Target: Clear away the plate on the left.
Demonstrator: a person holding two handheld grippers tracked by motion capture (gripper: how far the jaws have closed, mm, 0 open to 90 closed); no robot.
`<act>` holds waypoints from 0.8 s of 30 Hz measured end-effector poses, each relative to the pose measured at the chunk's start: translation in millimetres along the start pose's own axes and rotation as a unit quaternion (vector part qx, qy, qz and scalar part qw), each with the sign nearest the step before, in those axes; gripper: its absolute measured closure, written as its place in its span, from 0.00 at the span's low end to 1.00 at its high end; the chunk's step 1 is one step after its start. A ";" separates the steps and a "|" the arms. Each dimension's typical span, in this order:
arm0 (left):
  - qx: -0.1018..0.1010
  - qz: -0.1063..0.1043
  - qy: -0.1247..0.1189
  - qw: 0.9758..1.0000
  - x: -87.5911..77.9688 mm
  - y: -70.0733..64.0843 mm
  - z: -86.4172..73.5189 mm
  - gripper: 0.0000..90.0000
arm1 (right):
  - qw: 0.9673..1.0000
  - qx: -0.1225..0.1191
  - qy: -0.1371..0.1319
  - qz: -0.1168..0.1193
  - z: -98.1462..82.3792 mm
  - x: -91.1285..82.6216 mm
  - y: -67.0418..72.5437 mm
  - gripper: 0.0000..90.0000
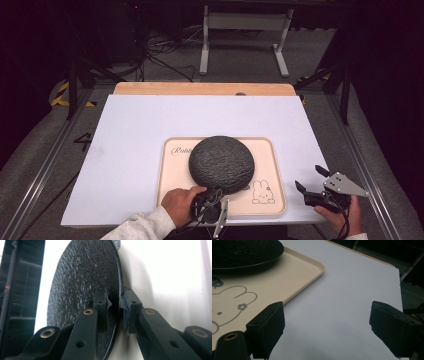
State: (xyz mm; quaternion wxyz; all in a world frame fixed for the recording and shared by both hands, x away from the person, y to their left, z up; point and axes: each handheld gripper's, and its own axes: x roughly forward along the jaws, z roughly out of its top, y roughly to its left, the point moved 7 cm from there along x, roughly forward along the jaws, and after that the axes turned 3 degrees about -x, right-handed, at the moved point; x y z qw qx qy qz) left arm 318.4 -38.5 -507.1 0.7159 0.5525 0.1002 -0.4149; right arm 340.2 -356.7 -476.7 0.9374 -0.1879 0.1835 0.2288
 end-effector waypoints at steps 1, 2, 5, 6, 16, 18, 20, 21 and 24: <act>-0.002 0.000 0.001 1.000 -0.5 -0.1 0.0 0.84 | 1.000 0.001 0.001 0.000 -0.1 0.0 0.1 0.15; -0.003 -0.002 -0.002 1.000 -0.8 0.4 0.2 0.83 | 1.000 0.001 0.000 0.000 -0.2 0.1 0.0 0.15; -0.012 -0.006 -0.006 1.000 -1.0 0.9 -0.3 0.82 | 1.000 0.001 0.000 0.000 -0.2 0.1 0.0 0.15; -0.015 -0.006 -0.006 1.000 -1.2 0.8 -0.5 0.81 | 1.000 0.001 0.001 0.000 -0.2 0.0 0.1 0.15; -0.024 -0.009 -0.011 1.000 -2.7 3.4 -0.4 0.77 | 1.000 0.001 0.001 0.001 -0.3 0.0 0.1 0.15; -0.032 -0.009 -0.013 0.999 -3.7 3.7 -0.4 0.75 | 1.000 0.001 0.001 0.001 -0.3 -0.1 0.0 0.15; -0.033 -0.010 -0.015 0.999 -4.2 4.0 -0.2 0.74 | 1.000 0.000 0.001 0.000 -0.2 -0.5 0.0 0.15; -0.034 -0.011 -0.018 0.999 -4.7 4.2 0.2 0.74 | 1.000 0.001 0.001 0.000 -0.2 -0.5 -0.1 0.15; -0.040 -0.016 -0.025 0.999 -7.2 5.4 1.3 0.72 | 1.000 0.001 0.001 0.000 -0.2 -0.5 -0.1 0.15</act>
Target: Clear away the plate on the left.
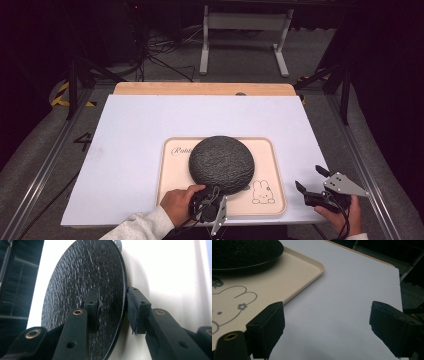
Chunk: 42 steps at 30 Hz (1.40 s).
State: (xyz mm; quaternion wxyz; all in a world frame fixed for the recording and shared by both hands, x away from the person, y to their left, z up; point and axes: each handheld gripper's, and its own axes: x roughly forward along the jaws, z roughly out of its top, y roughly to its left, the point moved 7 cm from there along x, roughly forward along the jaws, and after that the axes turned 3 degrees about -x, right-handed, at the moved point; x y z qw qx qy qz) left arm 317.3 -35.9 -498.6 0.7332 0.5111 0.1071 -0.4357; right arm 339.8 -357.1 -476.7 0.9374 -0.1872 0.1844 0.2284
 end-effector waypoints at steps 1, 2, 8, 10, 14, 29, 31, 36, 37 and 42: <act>-0.003 0.000 -0.002 1.000 -1.0 0.4 0.3 0.71 | 1.000 0.000 0.000 0.000 0.1 0.0 0.1 0.15; -0.004 -0.002 -0.004 1.000 -1.8 1.0 0.8 0.70 | 1.000 0.000 0.000 0.000 0.2 0.0 0.2 0.15; -0.023 -0.003 -0.021 1.000 -8.2 4.8 4.0 0.62 | 1.000 -0.001 0.000 0.000 0.1 0.3 0.3 0.15; -0.024 -0.004 -0.025 0.999 -8.8 5.7 4.9 0.60 | 1.000 -0.001 0.000 0.000 0.0 0.3 0.2 0.15; -0.029 0.004 -0.032 0.999 -12.4 9.9 5.6 0.58 | 1.000 0.000 0.001 0.001 -0.6 0.8 0.2 0.15; -0.075 0.029 -0.038 0.996 -20.0 28.8 -0.2 0.32 | 1.000 -0.003 0.003 0.004 -1.1 1.3 0.8 0.15; -0.086 0.031 -0.045 0.995 -20.1 31.5 -0.8 0.30 | 1.000 -0.003 0.003 0.004 -1.1 1.3 0.8 0.15; -0.106 0.039 -0.046 0.993 -21.7 38.7 -6.2 0.26 | 1.000 -0.002 0.003 0.004 -1.0 1.4 0.6 0.15; -0.114 0.036 -0.051 0.992 -22.1 39.6 -6.7 0.25 | 1.000 -0.003 0.003 0.004 -1.1 1.4 0.7 0.15; -0.126 0.034 -0.053 0.990 -23.2 44.0 -10.2 0.23 | 1.000 -0.003 0.003 0.004 -1.0 1.3 0.7 0.15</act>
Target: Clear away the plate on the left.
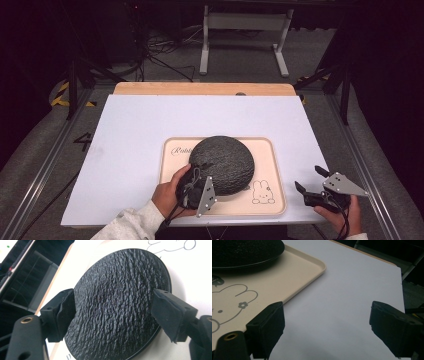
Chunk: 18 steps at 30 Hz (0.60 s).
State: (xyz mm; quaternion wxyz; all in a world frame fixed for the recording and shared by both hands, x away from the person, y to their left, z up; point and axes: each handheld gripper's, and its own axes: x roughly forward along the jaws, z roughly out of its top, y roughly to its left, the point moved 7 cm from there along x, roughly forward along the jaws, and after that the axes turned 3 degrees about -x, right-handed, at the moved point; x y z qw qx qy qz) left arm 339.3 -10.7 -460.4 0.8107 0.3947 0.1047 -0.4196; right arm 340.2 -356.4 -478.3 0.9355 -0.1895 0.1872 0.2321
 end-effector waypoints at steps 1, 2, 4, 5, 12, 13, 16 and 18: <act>0.004 0.000 -0.001 1.000 0.2 1.8 -0.2 0.23 | 1.000 0.000 0.000 0.000 0.0 0.0 0.0 0.15; -0.004 0.000 0.000 1.000 -0.4 2.6 -1.4 0.22 | 1.000 0.000 0.000 0.000 0.0 -0.1 0.0 0.15; -0.009 -0.002 -0.001 1.000 -0.7 6.2 -2.7 0.21 | 1.000 0.000 0.000 0.000 0.1 -0.2 0.1 0.15; -0.009 -0.002 -0.001 1.000 -0.7 6.2 -2.7 0.20 | 1.000 0.000 0.000 0.000 0.1 -0.2 0.1 0.15; -0.026 -0.005 -0.006 1.000 -3.2 15.6 -7.5 0.18 | 1.000 0.001 -0.001 -0.001 0.2 -0.4 -0.1 0.15; -0.035 -0.008 -0.004 0.999 -4.3 16.6 -9.1 0.18 | 1.000 0.001 -0.001 -0.001 0.2 -0.5 -0.1 0.15; -0.043 -0.009 -0.008 0.999 -5.4 21.6 -11.1 0.18 | 1.000 0.001 -0.002 -0.001 0.4 -0.6 -0.3 0.15; -0.047 -0.007 -0.004 0.999 -5.7 26.9 -14.8 0.18 | 1.000 0.001 -0.002 -0.002 0.5 -0.7 -0.3 0.15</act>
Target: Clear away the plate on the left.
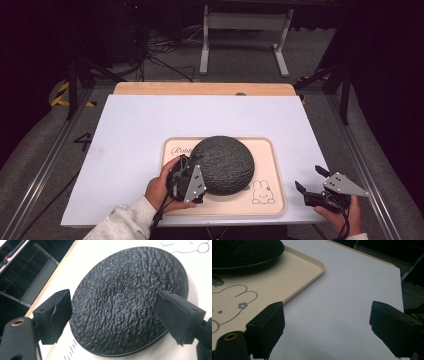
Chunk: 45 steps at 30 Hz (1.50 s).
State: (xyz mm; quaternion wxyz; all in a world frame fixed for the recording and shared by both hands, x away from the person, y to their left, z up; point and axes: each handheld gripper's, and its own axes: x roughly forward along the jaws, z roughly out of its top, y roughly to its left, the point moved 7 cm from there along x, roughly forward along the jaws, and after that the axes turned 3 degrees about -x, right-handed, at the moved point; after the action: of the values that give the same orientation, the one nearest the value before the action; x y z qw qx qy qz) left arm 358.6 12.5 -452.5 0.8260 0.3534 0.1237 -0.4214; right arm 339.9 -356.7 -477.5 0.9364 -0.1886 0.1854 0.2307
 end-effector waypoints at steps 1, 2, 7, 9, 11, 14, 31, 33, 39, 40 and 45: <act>0.000 0.000 0.000 1.000 0.0 0.0 0.0 0.18 | 1.000 0.000 0.000 0.000 0.0 0.0 0.0 0.15; -0.004 -0.001 0.002 1.000 0.3 2.6 -2.0 0.18 | 1.000 0.000 0.000 0.000 0.1 -0.1 0.1 0.15; -0.027 0.005 0.009 1.000 -1.1 14.0 -12.2 0.18 | 1.000 0.000 -0.001 0.000 0.2 -0.3 -0.2 0.15; -0.034 0.008 0.015 0.999 -1.6 18.9 -17.3 0.18 | 1.000 0.001 -0.001 -0.001 0.1 -0.4 -0.3 0.15; -0.042 0.010 0.018 0.999 -2.3 23.0 -22.2 0.18 | 1.000 0.001 0.000 -0.001 0.0 -0.6 -0.4 0.15; -0.048 0.009 0.029 0.998 -2.6 28.0 -30.2 0.18 | 1.000 0.001 0.000 -0.001 -0.1 -0.6 -0.5 0.15; -0.110 0.029 0.087 0.990 -16.5 64.0 -90.9 0.18 | 1.000 0.001 0.000 -0.001 0.2 -0.2 -0.1 0.15; -0.114 0.028 0.089 0.989 -18.1 65.7 -95.3 0.18 | 1.000 0.001 0.000 -0.001 0.2 -0.2 -0.1 0.15; -0.129 0.032 0.098 0.986 -28.0 70.8 -110.7 0.18 | 1.000 0.002 -0.001 -0.001 0.3 -0.5 -0.2 0.15; -0.132 0.032 0.099 0.986 -30.0 71.3 -113.2 0.18 | 1.000 0.001 -0.001 -0.001 0.3 -0.5 -0.1 0.15; -0.146 0.036 0.107 0.983 -41.8 74.0 -129.8 0.18 | 1.000 0.002 0.000 -0.002 0.1 -0.2 -0.1 0.15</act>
State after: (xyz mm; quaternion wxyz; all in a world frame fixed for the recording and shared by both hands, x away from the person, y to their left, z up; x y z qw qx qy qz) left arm 403.1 156.4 -489.4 0.8653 0.2759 0.2591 -0.3286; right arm 339.9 -356.8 -477.3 0.9370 -0.1875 0.1858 0.2288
